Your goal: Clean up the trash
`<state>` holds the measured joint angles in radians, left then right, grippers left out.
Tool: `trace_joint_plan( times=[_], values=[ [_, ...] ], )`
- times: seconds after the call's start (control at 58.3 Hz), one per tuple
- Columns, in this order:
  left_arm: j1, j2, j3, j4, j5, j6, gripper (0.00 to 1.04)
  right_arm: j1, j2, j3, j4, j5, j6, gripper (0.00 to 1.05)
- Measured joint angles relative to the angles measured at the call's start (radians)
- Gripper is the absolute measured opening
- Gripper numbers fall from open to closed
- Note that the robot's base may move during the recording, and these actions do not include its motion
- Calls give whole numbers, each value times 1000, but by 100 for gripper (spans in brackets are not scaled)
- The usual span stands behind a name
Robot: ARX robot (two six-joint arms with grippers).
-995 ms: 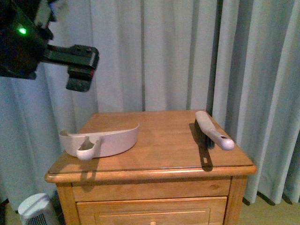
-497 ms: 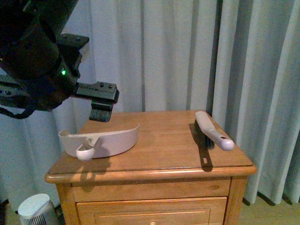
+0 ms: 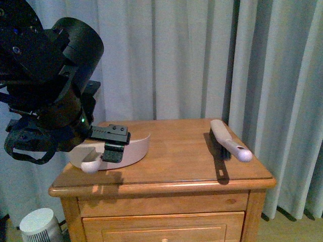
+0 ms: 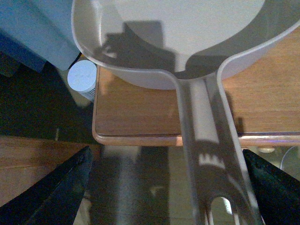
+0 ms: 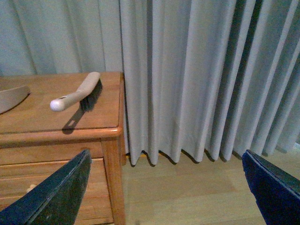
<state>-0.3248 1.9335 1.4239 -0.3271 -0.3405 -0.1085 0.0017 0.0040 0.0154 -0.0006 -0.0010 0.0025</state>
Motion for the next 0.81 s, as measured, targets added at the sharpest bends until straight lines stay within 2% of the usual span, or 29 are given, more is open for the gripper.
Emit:
trace_joint_plan(
  times=[0.806],
  values=[
    [-24, 37, 12, 28, 11, -3, 97, 0, 0, 0, 0, 0, 0, 97]
  ],
)
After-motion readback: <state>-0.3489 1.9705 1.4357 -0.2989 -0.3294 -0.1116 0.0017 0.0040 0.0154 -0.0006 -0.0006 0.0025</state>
